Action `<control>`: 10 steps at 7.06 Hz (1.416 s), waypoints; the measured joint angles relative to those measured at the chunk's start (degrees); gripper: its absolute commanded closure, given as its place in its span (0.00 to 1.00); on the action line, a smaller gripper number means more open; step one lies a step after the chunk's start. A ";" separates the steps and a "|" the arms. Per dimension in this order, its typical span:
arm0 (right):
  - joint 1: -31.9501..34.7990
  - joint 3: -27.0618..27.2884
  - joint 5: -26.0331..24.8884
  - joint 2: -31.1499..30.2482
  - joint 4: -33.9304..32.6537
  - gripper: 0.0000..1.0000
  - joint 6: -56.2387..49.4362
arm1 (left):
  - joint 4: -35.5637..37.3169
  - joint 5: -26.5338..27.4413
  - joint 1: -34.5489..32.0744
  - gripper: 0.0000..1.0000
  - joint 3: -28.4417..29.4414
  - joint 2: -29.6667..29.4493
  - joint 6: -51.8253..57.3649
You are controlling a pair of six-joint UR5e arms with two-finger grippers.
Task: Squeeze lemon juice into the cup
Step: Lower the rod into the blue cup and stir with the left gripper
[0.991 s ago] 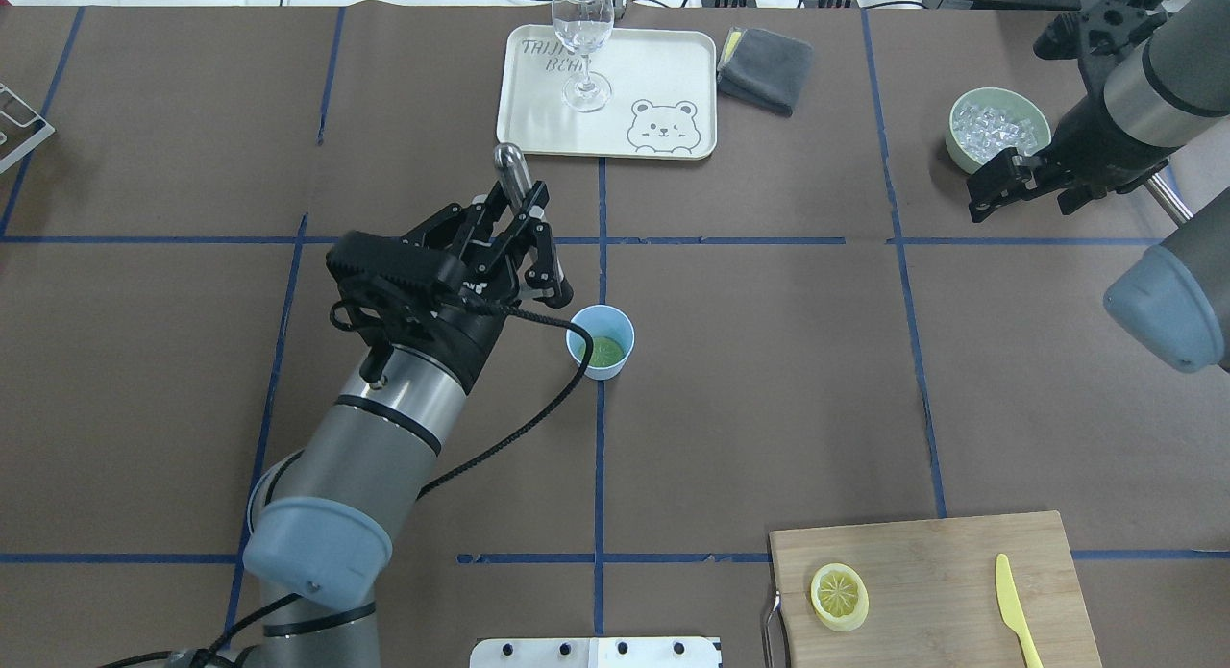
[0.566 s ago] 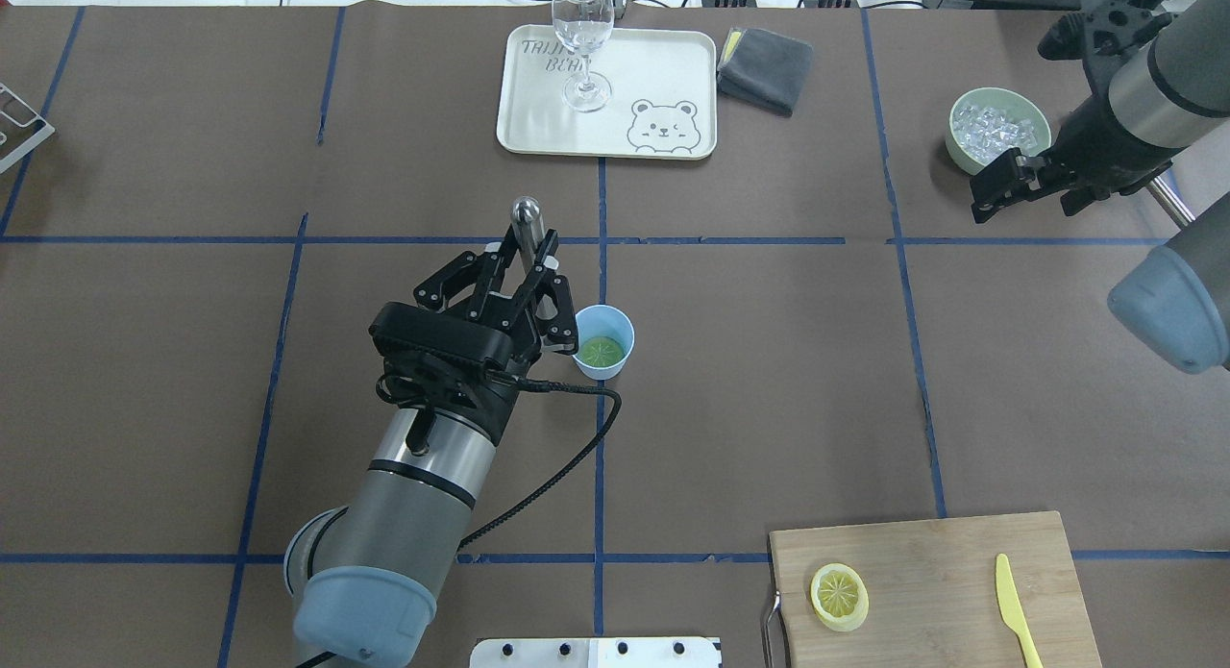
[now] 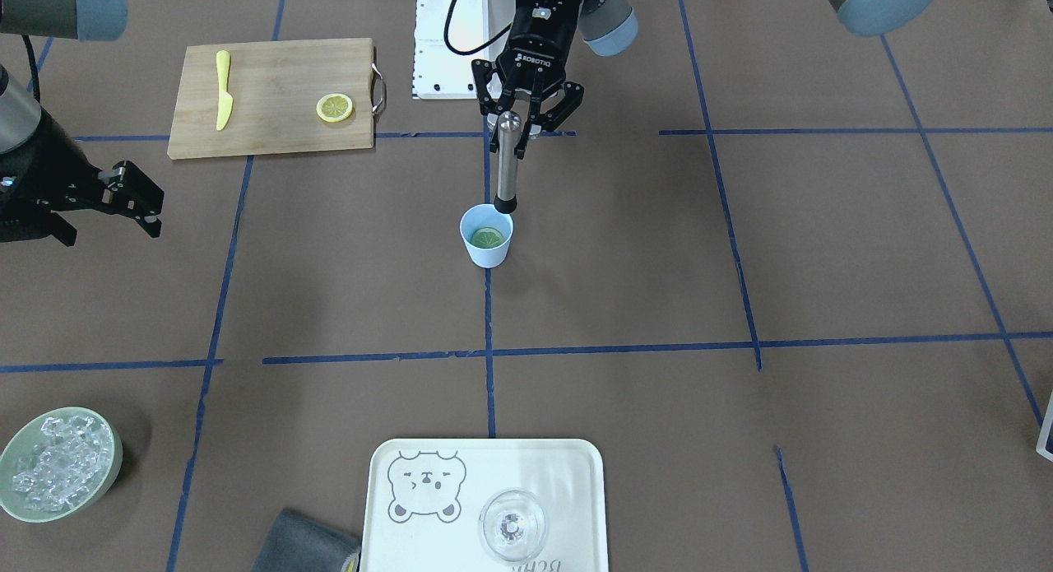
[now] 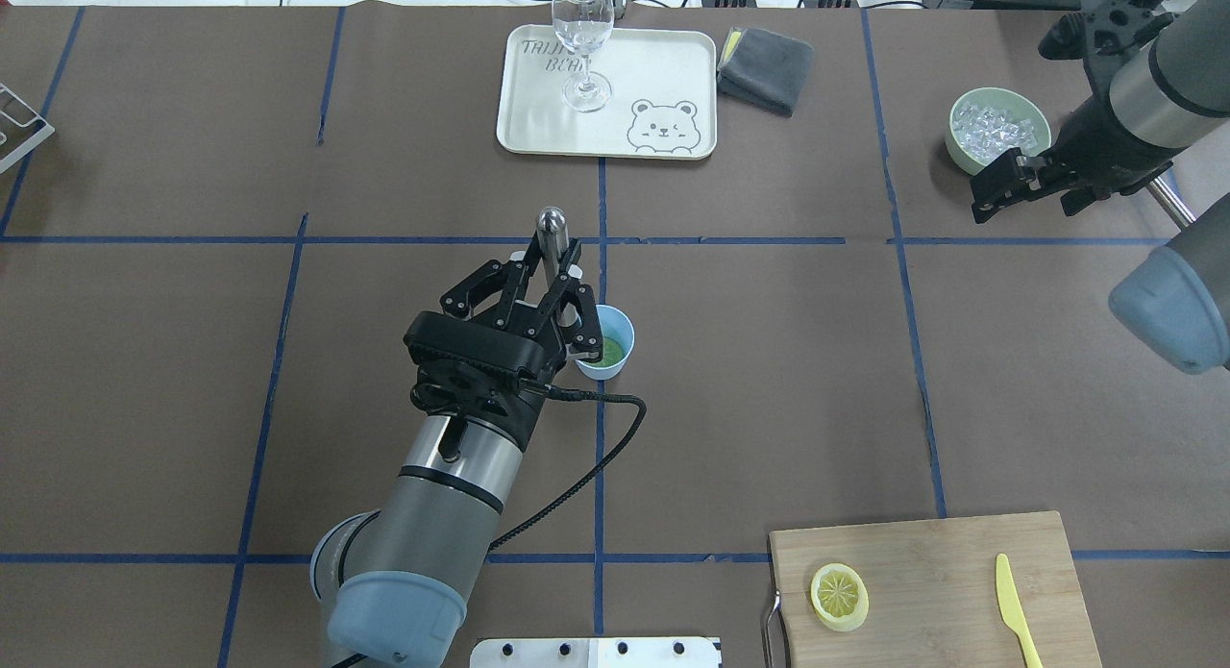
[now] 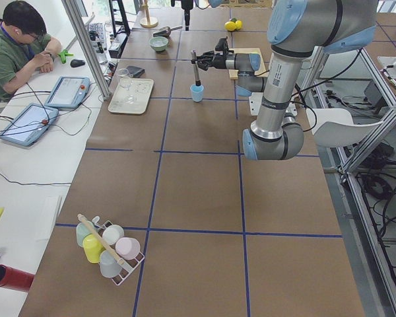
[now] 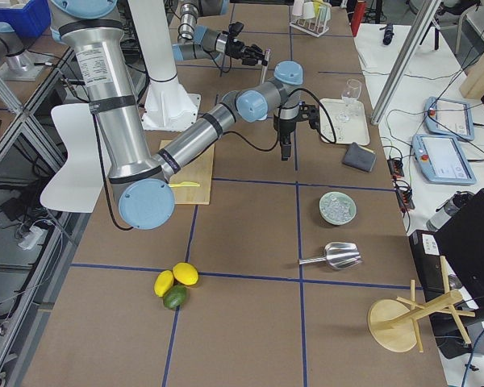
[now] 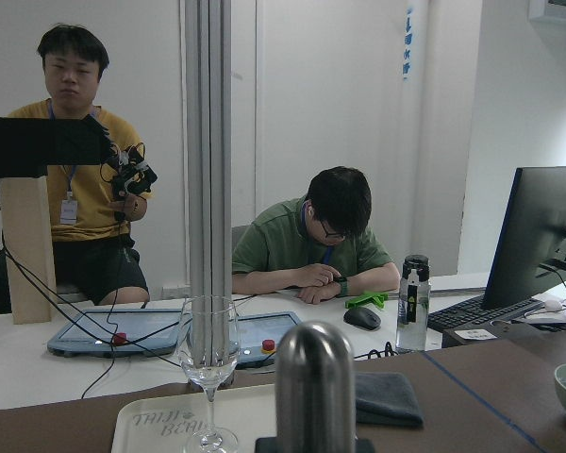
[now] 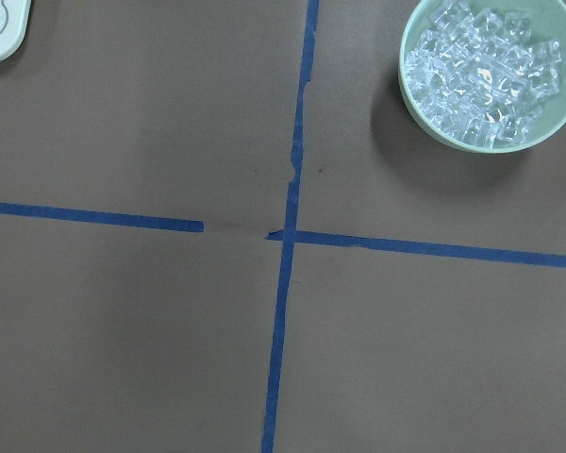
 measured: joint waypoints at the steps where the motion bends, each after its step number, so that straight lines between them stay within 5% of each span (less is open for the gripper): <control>1: 0.00 0.02 0.02 0.03 0.00 0.00 0.00 | -0.06 -0.74 -0.01 1.00 0.43 -0.74 0.06; 10: 0.03 0.19 0.00 -0.01 0.00 0.00 0.00 | -2.94 -1.88 -0.27 1.00 8.20 -3.11 0.02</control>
